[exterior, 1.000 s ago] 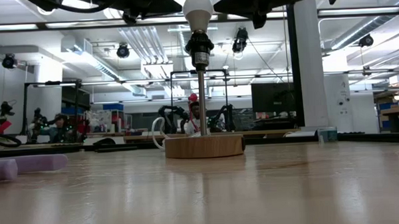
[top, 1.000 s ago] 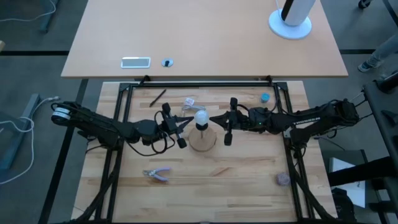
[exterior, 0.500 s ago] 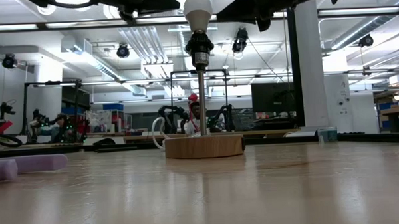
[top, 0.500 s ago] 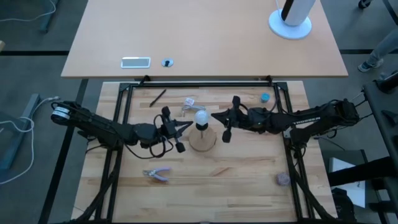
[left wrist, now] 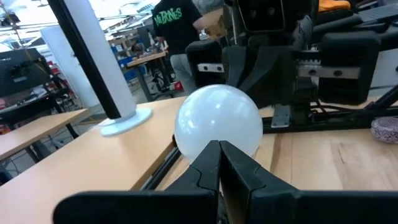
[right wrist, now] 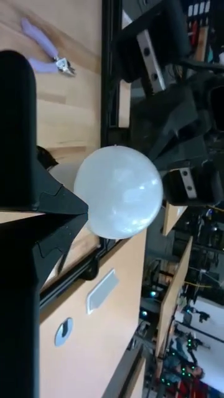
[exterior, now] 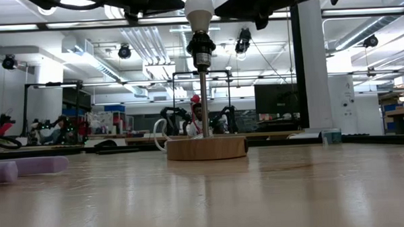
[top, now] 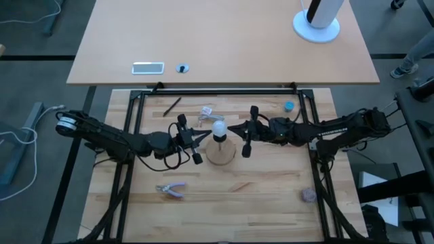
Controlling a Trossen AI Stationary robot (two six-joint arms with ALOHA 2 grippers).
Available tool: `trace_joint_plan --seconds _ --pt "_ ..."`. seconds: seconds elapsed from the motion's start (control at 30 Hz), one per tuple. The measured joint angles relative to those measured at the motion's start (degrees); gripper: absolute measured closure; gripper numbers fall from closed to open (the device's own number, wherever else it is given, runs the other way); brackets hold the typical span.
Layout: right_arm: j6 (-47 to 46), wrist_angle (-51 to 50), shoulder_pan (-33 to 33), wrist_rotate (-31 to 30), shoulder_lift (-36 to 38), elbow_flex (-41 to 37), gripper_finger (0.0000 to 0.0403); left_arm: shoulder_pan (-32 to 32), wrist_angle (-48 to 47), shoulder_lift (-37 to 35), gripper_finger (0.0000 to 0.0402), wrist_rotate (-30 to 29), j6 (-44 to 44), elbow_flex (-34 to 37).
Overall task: Screw lightbulb
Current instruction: Insert the lightbulb into the lamp
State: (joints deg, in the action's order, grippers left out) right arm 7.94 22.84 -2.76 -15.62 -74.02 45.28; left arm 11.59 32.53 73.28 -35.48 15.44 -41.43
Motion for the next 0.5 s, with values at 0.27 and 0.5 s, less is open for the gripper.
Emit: trace_joint_plan --seconds 0.27,0.5 --pt "-0.7 -0.2 -0.3 -0.5 -0.8 0.2 0.0403 -1.3 0.4 0.6 0.0401 -0.2 -1.0 0.0" --pt "-0.1 -0.3 -1.4 0.5 -0.6 0.2 0.0403 -1.3 0.0 0.7 0.0401 -3.0 -1.4 0.0"
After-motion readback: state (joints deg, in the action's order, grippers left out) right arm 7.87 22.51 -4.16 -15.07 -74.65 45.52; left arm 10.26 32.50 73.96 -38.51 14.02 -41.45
